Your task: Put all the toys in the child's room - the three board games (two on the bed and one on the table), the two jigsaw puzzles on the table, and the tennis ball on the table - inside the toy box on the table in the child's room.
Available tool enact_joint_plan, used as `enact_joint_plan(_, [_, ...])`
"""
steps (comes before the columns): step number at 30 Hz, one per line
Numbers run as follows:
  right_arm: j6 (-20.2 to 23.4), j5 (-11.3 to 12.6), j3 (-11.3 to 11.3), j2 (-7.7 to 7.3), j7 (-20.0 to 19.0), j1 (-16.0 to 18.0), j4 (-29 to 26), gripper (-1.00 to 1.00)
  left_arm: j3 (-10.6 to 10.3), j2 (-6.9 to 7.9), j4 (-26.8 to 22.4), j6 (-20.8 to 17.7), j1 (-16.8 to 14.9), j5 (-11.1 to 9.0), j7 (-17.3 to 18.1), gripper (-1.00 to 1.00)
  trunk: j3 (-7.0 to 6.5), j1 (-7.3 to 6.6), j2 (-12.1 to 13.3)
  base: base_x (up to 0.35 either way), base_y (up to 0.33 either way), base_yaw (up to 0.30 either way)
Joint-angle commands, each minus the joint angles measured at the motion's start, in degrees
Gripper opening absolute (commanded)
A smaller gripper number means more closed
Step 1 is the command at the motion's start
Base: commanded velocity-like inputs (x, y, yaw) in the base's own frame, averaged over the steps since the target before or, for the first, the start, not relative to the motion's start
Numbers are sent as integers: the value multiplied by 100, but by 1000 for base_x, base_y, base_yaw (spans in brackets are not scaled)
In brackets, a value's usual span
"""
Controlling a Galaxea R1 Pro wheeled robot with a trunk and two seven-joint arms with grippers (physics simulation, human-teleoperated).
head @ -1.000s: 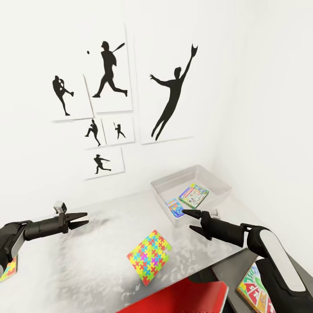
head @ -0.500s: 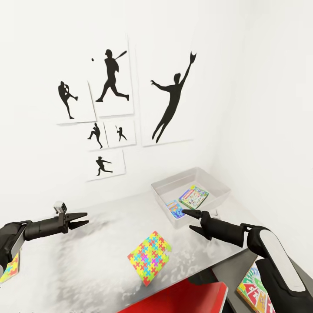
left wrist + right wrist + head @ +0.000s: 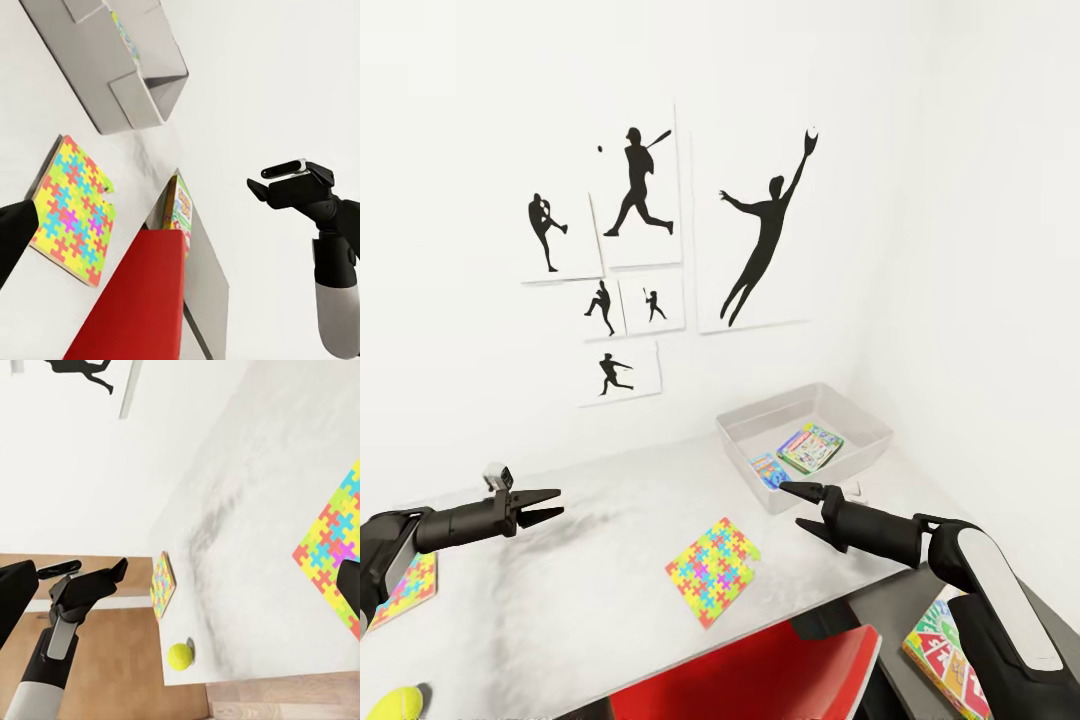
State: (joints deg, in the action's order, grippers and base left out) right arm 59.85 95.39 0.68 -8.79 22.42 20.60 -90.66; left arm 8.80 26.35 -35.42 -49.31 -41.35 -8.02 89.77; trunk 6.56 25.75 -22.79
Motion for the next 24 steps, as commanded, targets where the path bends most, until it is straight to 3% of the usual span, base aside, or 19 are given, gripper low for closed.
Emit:
enact_joint_plan(1, [15,56,4,0,60,6,-4,100,-1,1,0,-61,-4,3,23,100,13,3,-13,-12,0,4])
enact_joint_plan(12, [15,51,3,9,79,6,-4,100,-1,37,0,-69,-4,0,23,100,12,3,-13,-36,31,7])
enact_joint_plan(20, [15,37,-15,11,101,6,-4,100,-1,40,0,-69,-4,3,23,100,12,3,-13,-69,96,230])
enact_joint_plan(24, [15,-253,-9,31,102,6,-4,100,-1,41,0,-70,-4,2,23,100,12,3,-13,-11,23,281])
